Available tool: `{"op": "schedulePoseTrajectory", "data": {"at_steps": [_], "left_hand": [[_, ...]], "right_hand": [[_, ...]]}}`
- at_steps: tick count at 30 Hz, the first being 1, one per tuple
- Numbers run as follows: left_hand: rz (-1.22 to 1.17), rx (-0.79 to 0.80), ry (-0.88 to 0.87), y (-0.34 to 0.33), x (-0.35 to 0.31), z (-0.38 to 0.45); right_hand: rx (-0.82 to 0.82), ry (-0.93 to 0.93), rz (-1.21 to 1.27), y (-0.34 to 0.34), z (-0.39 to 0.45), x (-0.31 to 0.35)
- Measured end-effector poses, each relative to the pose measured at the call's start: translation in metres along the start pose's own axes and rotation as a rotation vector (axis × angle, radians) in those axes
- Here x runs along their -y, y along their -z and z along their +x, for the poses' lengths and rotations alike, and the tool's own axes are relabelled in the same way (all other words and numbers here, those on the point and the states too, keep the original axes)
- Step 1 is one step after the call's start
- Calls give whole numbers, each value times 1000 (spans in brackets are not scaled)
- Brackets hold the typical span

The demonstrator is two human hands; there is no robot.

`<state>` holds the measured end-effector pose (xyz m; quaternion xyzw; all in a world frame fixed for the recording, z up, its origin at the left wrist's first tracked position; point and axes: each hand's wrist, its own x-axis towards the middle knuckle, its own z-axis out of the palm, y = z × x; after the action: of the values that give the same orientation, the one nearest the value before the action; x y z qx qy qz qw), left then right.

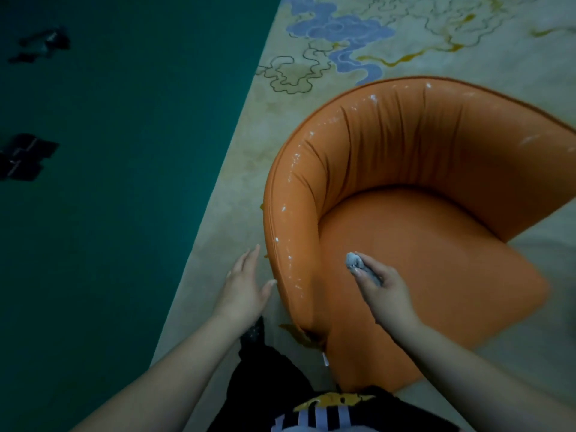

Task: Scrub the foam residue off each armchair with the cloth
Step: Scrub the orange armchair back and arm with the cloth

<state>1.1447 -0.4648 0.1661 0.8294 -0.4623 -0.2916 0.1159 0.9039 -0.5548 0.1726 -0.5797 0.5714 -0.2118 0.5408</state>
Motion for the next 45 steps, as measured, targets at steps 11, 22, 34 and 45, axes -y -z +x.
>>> {"op": "schedulePoseTrajectory", "data": {"at_steps": [11, 22, 34, 45], "left_hand": [[-90, 335, -225, 33, 10, 114], [-222, 355, -301, 12, 19, 128], [-292, 381, -269, 19, 18, 126], [-338, 494, -251, 29, 21, 137]], "right_hand": [[-423, -241, 193, -98, 15, 19], [-498, -204, 67, -142, -27, -4], [-479, 110, -203, -164, 27, -13], [-454, 225, -271, -167, 30, -5]]}}
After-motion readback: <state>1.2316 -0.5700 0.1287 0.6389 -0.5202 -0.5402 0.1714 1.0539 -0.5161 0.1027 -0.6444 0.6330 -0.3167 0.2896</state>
